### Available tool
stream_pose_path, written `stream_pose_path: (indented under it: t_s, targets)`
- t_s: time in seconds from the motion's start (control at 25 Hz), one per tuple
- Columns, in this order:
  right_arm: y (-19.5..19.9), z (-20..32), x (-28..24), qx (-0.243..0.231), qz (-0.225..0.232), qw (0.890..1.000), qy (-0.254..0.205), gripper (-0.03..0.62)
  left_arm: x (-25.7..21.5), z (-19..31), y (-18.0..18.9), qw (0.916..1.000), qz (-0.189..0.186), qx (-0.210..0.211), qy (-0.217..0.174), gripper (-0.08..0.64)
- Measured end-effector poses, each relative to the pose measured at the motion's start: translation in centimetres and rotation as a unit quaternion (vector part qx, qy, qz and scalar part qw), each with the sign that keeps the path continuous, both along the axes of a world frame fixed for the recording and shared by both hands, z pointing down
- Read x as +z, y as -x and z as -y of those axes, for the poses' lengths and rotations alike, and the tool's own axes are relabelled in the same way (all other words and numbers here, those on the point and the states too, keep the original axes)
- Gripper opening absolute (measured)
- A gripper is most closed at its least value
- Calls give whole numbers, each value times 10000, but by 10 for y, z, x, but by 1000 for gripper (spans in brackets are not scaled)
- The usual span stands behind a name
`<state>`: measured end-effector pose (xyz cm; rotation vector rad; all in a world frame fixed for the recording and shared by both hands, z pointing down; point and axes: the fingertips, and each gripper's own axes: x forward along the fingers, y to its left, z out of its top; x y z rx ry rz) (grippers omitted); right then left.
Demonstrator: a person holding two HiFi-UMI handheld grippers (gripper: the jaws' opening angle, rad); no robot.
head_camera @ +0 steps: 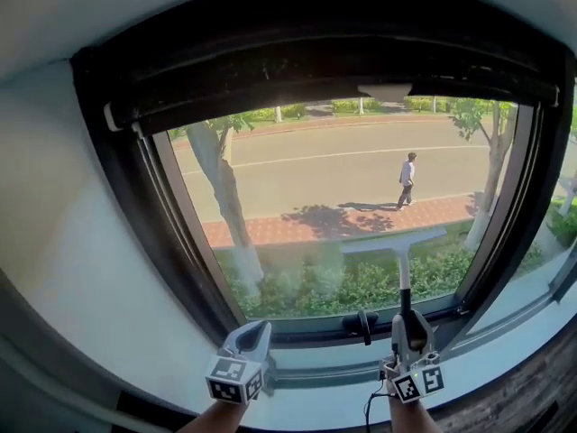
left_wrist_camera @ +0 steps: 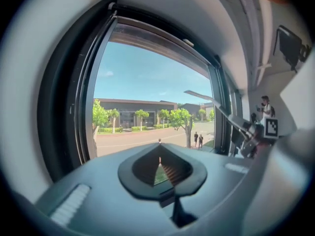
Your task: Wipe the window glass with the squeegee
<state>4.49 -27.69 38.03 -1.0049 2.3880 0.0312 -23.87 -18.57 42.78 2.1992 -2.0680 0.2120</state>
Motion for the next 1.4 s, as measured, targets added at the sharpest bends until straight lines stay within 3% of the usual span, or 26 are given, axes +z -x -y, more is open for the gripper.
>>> stream_pose_path:
  t_s: [0.28, 0.6, 0.8, 1.08, 1.4]
  targets:
    - [75, -14, -112, -81, 149, 9958, -897, 103, -53, 8, 22, 9992, -86, 152, -360, 5]
    - [131, -11, -197, -49, 261, 9883, -1502, 103, -130, 2, 27, 9950, 21, 414, -910, 5]
    - [154, -9, -231, 16, 444, 9834, -1759, 103, -135, 4, 32, 9920, 102, 462, -1173, 5]
    - [187, -3, -268, 92, 492, 9763, -2105, 103, -146, 0, 37, 9930, 2, 582, -1029, 5]
    - [199, 9, -278, 158, 439, 9788, -1995, 103, -159, -6, 57, 9926, -87, 290, -1173, 5]
